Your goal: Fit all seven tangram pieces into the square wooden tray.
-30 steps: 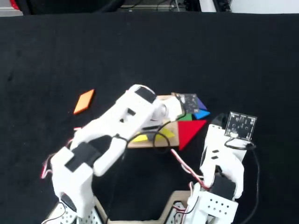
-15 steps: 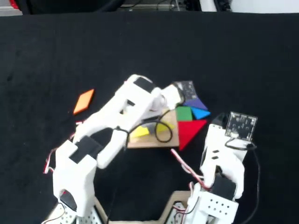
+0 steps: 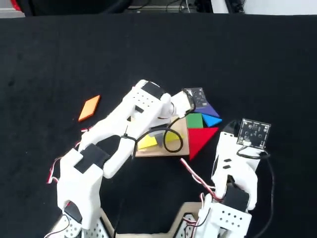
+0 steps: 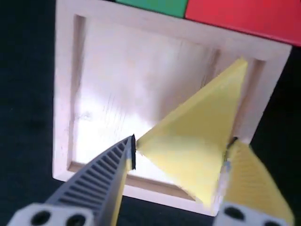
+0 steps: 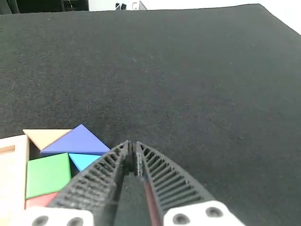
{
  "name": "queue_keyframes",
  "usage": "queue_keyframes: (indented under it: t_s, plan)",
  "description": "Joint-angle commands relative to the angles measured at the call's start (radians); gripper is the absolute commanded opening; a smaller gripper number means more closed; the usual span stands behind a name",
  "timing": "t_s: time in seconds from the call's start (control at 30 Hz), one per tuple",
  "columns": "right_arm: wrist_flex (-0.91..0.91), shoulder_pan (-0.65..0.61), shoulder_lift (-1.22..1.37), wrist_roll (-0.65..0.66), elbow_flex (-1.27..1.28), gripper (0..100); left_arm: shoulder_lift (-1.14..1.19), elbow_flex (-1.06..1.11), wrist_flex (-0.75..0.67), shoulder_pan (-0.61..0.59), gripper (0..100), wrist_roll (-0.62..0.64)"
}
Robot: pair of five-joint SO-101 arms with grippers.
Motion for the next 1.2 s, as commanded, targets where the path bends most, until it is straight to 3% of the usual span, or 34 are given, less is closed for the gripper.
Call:
queue_keyframes:
  t_s: [0.0,0.13,0.23,0.3,0.5,0.7,0.73,0.87,1.0,1.17]
  plan:
    - [-0.023,-0.017,-0.051,0.020,0.001,1.5,-0.011,-0.077,0.012,0.001,36,0.041]
    - [-0.023,-0.017,-0.051,0.021,0.001,1.5,-0.009,-0.079,0.012,0.007,36,0.035]
    - [-0.023,-0.017,-0.051,0.021,0.001,1.5,-0.020,-0.071,0.014,0.001,36,-0.069]
    - [-0.023,-0.017,-0.051,0.021,0.001,1.5,-0.035,-0.088,0.052,-0.010,35,-0.051]
    - [-0.018,-0.069,-0.047,0.023,0.001,1.4,-0.270,-0.288,0.371,-0.087,23,-0.018]
    - [0.068,-0.189,-0.041,0.124,-0.045,1.2,-0.509,-0.228,0.473,-0.257,2,-0.002]
    - [0.098,-0.219,-0.041,0.137,-0.068,1.2,-0.539,-0.189,0.476,-0.291,4,0.034]
    - [0.178,-0.379,-0.041,0.198,-0.154,1.2,-0.646,-0.028,0.471,-0.418,3,0.252]
    - [0.176,-0.457,-0.039,0.210,-0.168,1.2,-0.730,0.166,0.376,-0.533,3,0.376]
    - [0.153,-0.463,0.022,0.210,-0.200,1.4,-0.895,0.493,0.041,-0.682,3,0.621]
